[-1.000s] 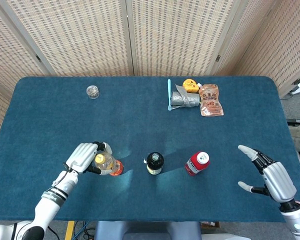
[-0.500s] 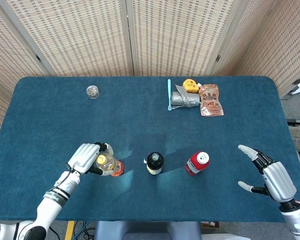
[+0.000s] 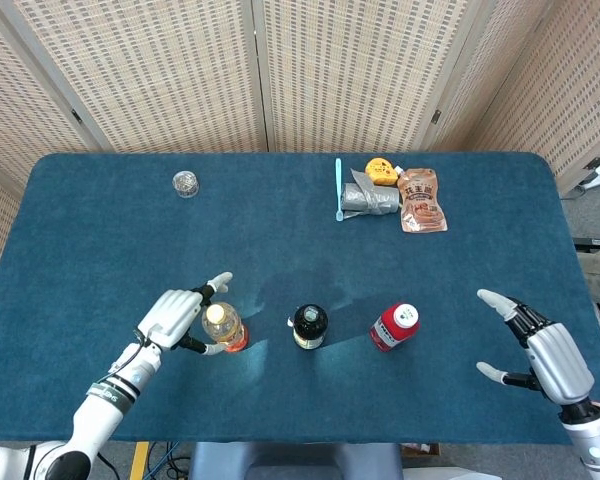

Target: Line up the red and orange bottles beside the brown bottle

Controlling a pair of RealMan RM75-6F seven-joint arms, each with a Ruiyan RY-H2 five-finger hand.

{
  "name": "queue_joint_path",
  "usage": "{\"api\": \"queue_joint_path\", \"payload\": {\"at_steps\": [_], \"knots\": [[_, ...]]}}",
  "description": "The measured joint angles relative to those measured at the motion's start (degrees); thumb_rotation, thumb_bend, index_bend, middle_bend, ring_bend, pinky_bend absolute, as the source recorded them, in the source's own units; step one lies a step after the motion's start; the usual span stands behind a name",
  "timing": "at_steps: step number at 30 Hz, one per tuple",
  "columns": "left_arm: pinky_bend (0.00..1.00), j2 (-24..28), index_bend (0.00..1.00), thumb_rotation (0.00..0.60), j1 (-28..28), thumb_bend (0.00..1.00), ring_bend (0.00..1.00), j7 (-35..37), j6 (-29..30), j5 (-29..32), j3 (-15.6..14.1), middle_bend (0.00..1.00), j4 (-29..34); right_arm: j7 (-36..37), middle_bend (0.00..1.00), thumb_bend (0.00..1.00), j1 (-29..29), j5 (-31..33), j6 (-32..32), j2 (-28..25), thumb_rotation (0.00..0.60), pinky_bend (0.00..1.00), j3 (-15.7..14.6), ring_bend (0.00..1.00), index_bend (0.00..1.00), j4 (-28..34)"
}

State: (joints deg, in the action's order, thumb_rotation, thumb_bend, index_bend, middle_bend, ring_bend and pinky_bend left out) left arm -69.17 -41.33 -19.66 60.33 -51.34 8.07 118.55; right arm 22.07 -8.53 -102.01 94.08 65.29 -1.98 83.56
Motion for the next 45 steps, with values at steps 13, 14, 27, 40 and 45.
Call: {"api": "queue_joint_path", "payload": {"at_steps": [13,14,27,40,45], "knots": [[0.43,5.15,0.0,0.6,1.98,0.09,0.31,-0.15,1.04,0.09,-2.23,0.1,2.97,-0.11,0.19,0.0,0.04,0.38,-0.13,-0.07,0.6,0.43,0.2,0.19,0.12,-0.12],[0.43,5.82,0.0,0.6,2.73,0.09,0.31,0.01,1.73,-0.58,-2.69,0.1,3.17,-0.26,0.19,0.0,0.04,0.45,-0.21,-0.05,0.6,0.43,0.21,0.19,0.12,-0.12],[0.43,9.73,0.0,0.6,15.43,0.09,0.31,5.33,12.89,-14.62,-9.18,0.12,-0.23,-6.05,0.2,0.0,0.25,5.28,-4.8,-0.98,0.6,0.43,0.71,0.19,0.12,2.06],[0.43,7.27,0.13,0.6,28.3,0.09,0.31,9.85,27.0,-27.55,-13.88,0.18,-9.52,-16.63,0.2,0.0,0.67,13.56,-10.93,-3.98,0.6,0.43,2.23,0.19,0.12,8.55],[0.43,6.79,0.17,0.6,32.42,0.09,0.31,11.42,31.92,-30.82,-14.33,0.22,-10.87,-16.98,0.2,0.0,1.14,13.59,-10.62,-4.39,0.6,0.43,2.5,0.19,0.12,9.18]]}}
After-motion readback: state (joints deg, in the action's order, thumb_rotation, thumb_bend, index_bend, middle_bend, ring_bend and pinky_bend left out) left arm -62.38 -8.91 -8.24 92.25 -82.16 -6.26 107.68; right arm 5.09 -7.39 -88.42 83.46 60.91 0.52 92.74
